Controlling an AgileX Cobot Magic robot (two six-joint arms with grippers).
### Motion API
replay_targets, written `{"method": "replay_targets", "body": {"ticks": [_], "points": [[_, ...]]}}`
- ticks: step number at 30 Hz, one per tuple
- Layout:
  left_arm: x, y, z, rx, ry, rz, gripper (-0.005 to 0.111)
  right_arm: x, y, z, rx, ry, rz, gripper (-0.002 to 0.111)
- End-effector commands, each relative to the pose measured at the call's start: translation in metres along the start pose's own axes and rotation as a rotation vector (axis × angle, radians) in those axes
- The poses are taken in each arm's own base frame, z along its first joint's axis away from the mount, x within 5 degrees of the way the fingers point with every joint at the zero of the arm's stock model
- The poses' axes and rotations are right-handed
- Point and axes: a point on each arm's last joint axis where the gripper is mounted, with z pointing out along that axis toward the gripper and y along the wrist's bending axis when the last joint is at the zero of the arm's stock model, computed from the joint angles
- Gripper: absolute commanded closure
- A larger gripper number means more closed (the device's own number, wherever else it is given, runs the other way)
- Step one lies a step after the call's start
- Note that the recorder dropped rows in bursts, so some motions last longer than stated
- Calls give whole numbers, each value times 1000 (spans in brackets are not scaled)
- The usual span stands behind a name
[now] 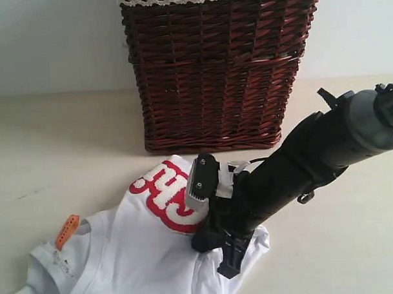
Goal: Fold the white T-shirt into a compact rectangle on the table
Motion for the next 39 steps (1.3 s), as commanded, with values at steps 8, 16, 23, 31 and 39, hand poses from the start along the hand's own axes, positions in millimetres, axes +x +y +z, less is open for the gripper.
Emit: {"method": "replay_targets", "body": {"ticks": [8,16,23,31,39], "points": [[0,0,0,0,-4,-1,107,24,-33,-1,368,81,629,108],[0,0,0,0,-4,-1,107,7,2,-14,34,119,556,108],[0,0,0,0,-4,-1,107,-27,2,-63,218,-29,188,108],[0,0,0,0,-4,-1,107,5,-8,-86,176,201,-87,108],[0,0,0,0,-4,-1,107,45,-4,-59,-119,412,-82,108]]}}
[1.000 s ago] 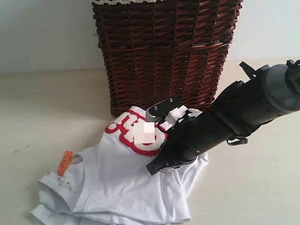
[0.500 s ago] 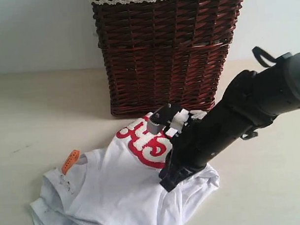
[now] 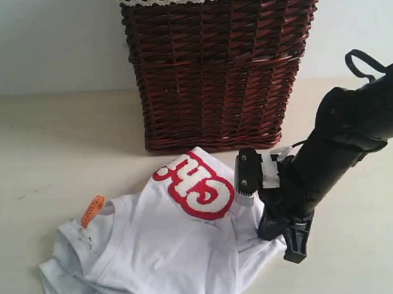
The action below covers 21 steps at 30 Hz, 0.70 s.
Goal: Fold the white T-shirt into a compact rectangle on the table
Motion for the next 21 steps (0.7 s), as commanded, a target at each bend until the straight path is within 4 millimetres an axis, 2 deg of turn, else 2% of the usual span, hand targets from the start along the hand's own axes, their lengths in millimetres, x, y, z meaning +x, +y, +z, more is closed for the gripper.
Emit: {"method": "replay_targets", "body": {"ticks": [1,3,4,8,10,13,15,16,18,21], "points": [[0,0,0,0,-4,-1,107,11,23,-8,-257,105,-109,108],[0,0,0,0,-4,-1,107,8,40,-20,-431,47,-254,108],[0,0,0,0,-4,-1,107,4,45,-26,-463,-6,-276,108],[0,0,0,0,-4,-1,107,-14,48,-35,-446,-174,-182,108],[0,0,0,0,-4,-1,107,-24,47,-45,-384,-278,-204,108],[0,0,0,0,-4,-1,107,-38,26,-54,-77,-381,-180,108],[0,0,0,0,-4,-1,107,-37,2,-49,153,-358,-96,108],[0,0,0,0,-4,-1,107,-33,-6,-42,216,-327,-74,108],[0,0,0,0,-4,-1,107,-25,-12,-28,225,-250,-79,108],[0,0,0,0,-4,-1,107,-13,-9,-11,131,-134,-71,108]]}}
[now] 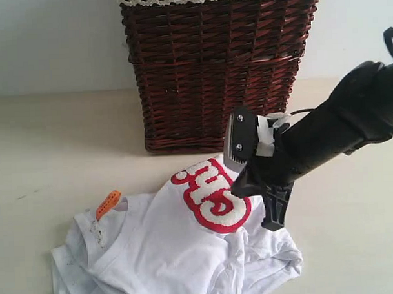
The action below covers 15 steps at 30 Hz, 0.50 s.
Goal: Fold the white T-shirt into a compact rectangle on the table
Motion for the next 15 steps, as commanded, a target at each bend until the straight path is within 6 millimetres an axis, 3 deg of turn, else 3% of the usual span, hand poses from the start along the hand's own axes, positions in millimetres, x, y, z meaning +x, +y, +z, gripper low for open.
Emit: {"method": "replay_targets", "body": {"ticks": [1,4,8,12,15], "points": [[0,0,0,0,-4,-1,107,23,4,18,-81,160,18,108],[0,0,0,0,-4,-1,107,36,10,22,-154,264,21,108],[0,0,0,0,-4,-1,107,43,30,14,-399,345,-76,108],[0,0,0,0,-4,-1,107,42,45,4,-596,334,-102,108],[0,0,0,0,-4,-1,107,39,47,3,-619,311,-71,108]]}}
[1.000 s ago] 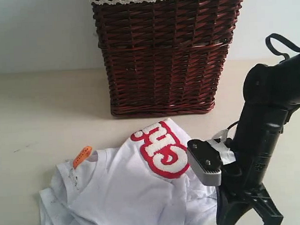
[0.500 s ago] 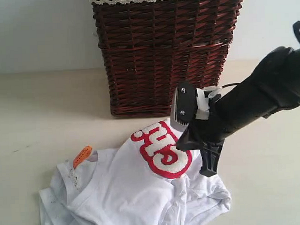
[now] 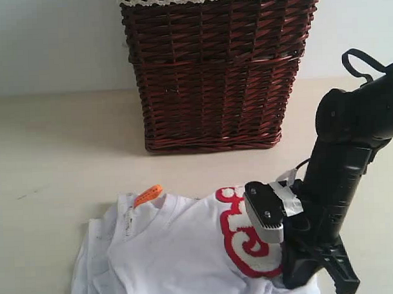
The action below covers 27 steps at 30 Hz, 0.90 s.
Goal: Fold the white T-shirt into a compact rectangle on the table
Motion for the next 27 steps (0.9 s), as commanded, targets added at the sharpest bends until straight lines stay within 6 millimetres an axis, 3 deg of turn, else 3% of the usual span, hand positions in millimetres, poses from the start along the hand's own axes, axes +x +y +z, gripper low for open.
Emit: {"method": "replay_targets", "body": {"ticks": [1,5,9,12,15,22,27], "points": [[0,0,0,-1,-4,-1,107,-1,8,0,-78,-18,-6,108],[0,0,0,-1,-4,-1,107,-7,9,-9,-21,-62,3,108],[0,0,0,-1,-4,-1,107,-27,22,-38,55,-234,-76,108],[0,0,0,-1,-4,-1,107,-38,17,-51,193,-345,-45,108],[0,0,0,-1,-4,-1,107,-35,-6,-44,332,-353,109,108],[0,0,0,-1,-4,-1,107,-14,-38,-10,415,-234,293,108],[0,0,0,-1,-4,-1,107,-2,-53,-10,565,-159,352,108]]}}
